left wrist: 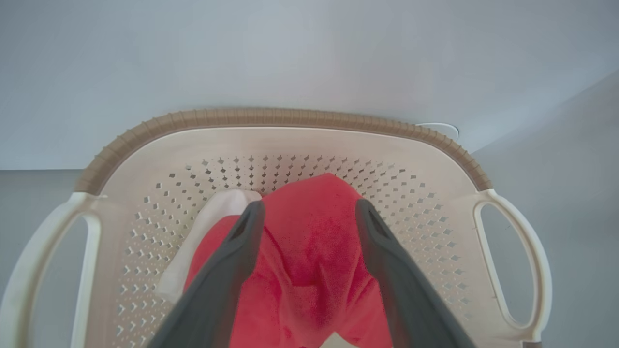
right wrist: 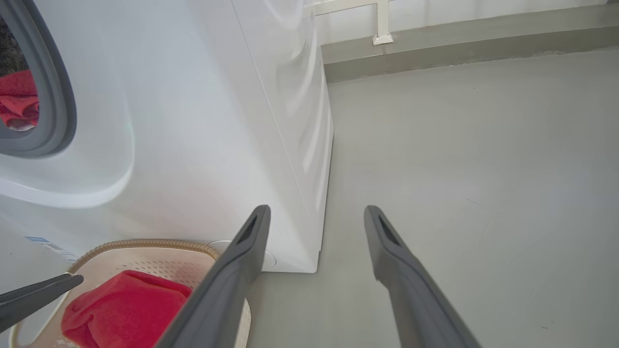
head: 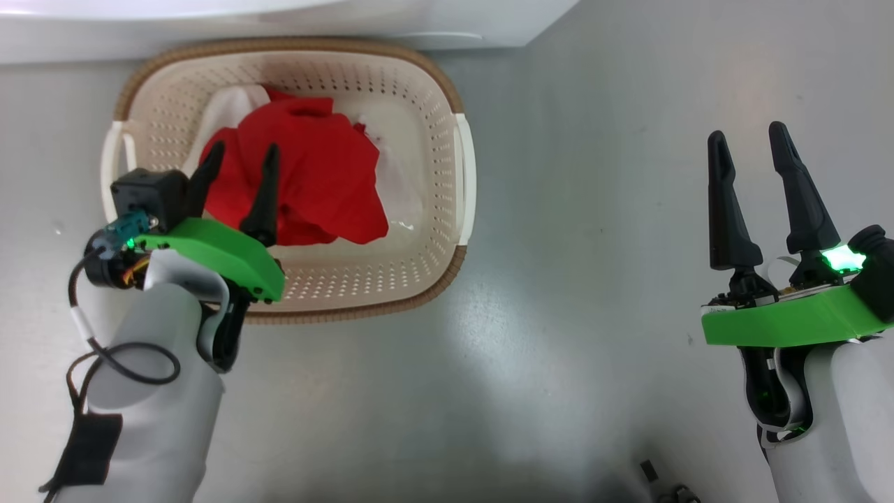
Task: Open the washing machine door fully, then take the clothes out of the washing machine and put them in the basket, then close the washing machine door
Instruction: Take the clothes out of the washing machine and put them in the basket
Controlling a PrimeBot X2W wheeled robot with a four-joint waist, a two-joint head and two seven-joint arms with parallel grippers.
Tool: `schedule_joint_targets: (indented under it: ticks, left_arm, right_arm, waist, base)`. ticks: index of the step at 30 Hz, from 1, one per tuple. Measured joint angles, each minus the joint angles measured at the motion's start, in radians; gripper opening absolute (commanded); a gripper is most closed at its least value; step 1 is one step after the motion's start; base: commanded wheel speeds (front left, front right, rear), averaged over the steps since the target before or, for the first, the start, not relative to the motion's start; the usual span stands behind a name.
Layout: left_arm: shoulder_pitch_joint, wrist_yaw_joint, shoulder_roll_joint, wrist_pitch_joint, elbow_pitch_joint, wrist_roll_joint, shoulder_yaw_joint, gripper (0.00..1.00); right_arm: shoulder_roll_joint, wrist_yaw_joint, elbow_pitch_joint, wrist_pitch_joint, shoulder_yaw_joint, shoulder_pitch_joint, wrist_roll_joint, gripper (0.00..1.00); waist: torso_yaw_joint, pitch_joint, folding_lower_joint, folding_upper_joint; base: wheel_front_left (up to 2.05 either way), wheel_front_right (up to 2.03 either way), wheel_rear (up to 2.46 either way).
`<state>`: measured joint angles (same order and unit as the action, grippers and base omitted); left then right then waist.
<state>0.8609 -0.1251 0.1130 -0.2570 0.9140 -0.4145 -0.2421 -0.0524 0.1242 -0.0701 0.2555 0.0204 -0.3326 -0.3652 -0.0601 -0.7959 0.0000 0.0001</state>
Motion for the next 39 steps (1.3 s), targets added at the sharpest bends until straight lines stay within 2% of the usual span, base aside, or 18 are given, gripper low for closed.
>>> schedule_joint_targets:
  ticks: [10,22,39]
  left_arm:
    - [-0.091,0.0,-0.022,0.0,-0.134,-0.006,0.077,1.0]
    - [-0.248,0.0,-0.042,0.0,-0.298,0.049,0.159,1.0]
    - [-0.477,0.0,-0.047,0.0,-0.51,0.116,0.215,1.0]
  right_arm:
    - [0.0,0.0,-0.029,0.0,0.013,0.003,0.025,1.0]
    - [-0.009,0.0,-0.063,0.0,0.017,0.069,0.034,1.0]
    - [-0.037,0.0,-0.091,0.0,0.0,0.194,0.03,1.0]
  waist:
    - [0.035,0.088,0.0,0.0]
    - [0.077,0.235,0.0,0.0]
    - [0.1,0.427,0.0,-0.0001]
  base:
    - [0.0,0.0,0.0]
    - [0.0,0.0,0.0]
    - [0.0,0.0,0.0]
